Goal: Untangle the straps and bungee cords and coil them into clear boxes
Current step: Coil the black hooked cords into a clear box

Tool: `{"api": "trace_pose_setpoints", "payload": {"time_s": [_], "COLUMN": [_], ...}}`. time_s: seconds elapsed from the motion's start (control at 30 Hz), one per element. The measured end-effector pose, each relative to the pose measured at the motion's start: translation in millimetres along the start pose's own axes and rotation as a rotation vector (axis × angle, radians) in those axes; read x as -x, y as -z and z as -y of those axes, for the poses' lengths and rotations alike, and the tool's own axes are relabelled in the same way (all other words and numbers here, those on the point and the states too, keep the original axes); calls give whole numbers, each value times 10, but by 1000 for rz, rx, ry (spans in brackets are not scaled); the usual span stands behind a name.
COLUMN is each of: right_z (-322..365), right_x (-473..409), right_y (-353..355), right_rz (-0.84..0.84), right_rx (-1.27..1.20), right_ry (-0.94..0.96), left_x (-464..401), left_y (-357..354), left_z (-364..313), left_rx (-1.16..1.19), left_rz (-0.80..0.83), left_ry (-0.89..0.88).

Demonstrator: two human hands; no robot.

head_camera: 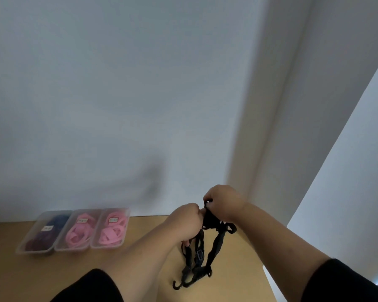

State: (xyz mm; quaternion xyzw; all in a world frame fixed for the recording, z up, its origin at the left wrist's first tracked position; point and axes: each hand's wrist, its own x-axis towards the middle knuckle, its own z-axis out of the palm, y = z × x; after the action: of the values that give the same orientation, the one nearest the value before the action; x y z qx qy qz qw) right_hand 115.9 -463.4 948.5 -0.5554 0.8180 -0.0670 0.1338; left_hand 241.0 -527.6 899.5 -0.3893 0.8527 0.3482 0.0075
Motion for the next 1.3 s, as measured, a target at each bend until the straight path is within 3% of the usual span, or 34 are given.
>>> {"api": "trace_pose_setpoints", "payload": {"time_s": [0.13,0.33,0.47,0.53,0.63,0.73,0.9,1.07,1.17,1.3], "right_z": [106,92,212,230,229,226,119,94,7,-127], "right_x": [110,154,240,274,321,349,384,399,414,363], "right_y": [-205,-489,-649,-639,-589,-510,-452,-487,-414,-257], "right_rz": [-171,-452,-702,-729,-612,-437,-210,-4,212,375], "right_rx": [4,-54,-369,-592,-851,-1017,-913,-996,-1019,-820], "right_ry": [73,201,194,122,30,68,240,314,299,180], "left_x": [-65,-106,-77,-52,-29,-13,11,117,241,398], "left_y": [7,86,206,286,442,573,628,652,710,698], "left_z": [123,136,-4,-82,-152,-152,-53,-19,-18,-33], "left_rx": [389,722,967,1070,1181,1152,1049,992,894,589], "left_rz": [-46,-96,-95,-88,-72,-41,36,117,221,362], "left_ry": [118,107,117,103,78,34,-21,-110,-172,-189]}}
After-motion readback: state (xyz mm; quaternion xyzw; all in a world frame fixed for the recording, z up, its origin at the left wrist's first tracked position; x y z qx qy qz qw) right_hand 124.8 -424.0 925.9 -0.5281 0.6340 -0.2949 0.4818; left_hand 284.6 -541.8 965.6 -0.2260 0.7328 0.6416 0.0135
